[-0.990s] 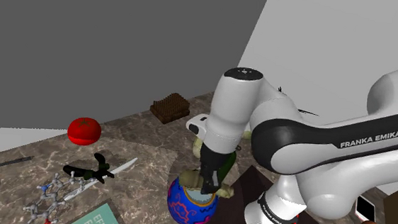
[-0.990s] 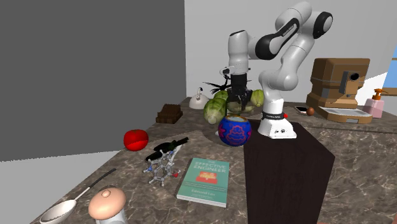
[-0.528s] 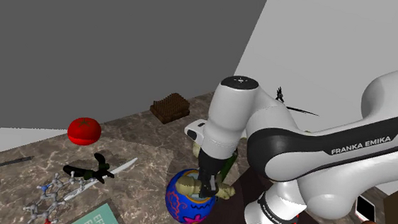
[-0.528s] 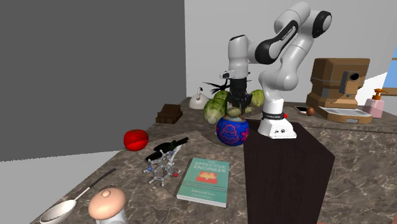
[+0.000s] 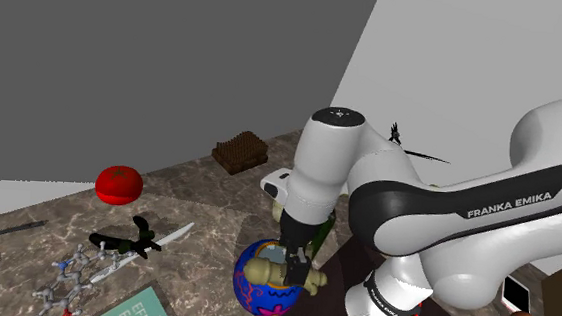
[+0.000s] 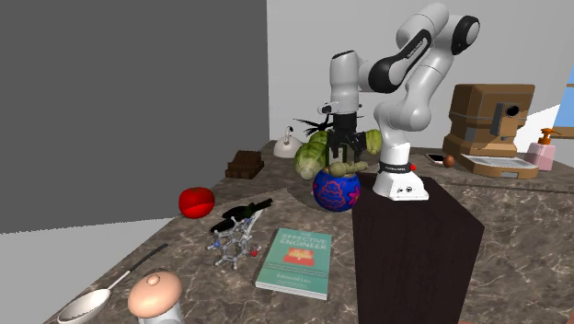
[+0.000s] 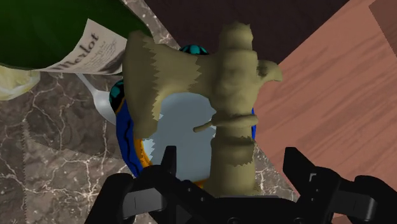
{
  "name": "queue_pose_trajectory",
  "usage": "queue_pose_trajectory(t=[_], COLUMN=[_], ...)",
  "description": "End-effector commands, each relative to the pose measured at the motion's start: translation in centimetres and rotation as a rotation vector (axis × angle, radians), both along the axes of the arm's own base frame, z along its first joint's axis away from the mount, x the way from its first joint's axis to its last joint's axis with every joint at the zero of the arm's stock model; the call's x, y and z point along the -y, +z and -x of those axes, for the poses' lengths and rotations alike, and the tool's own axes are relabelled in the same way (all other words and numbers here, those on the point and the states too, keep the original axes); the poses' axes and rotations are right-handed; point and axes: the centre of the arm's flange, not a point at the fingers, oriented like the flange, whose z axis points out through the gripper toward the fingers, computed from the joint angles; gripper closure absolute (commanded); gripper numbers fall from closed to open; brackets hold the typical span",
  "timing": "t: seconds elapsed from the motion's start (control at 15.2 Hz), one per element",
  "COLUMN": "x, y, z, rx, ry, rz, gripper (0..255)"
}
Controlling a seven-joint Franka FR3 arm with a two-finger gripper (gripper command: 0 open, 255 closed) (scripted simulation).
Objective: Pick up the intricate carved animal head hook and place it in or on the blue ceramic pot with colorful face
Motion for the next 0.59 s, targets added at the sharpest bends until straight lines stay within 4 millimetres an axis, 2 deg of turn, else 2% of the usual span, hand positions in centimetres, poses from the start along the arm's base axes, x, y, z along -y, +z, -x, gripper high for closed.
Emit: queue_pose_trajectory(t=[0.0,0.26,0.53], x=[0.0,-0.1,-0.1], y=[0.0,5.0,5.0], z=[0.0,-0.5,-0.5], rx=[0.0,0.0,0.0], ry=[0.0,0.0,0.0], rz=[0.0,0.0,0.0], gripper=[0,0,0])
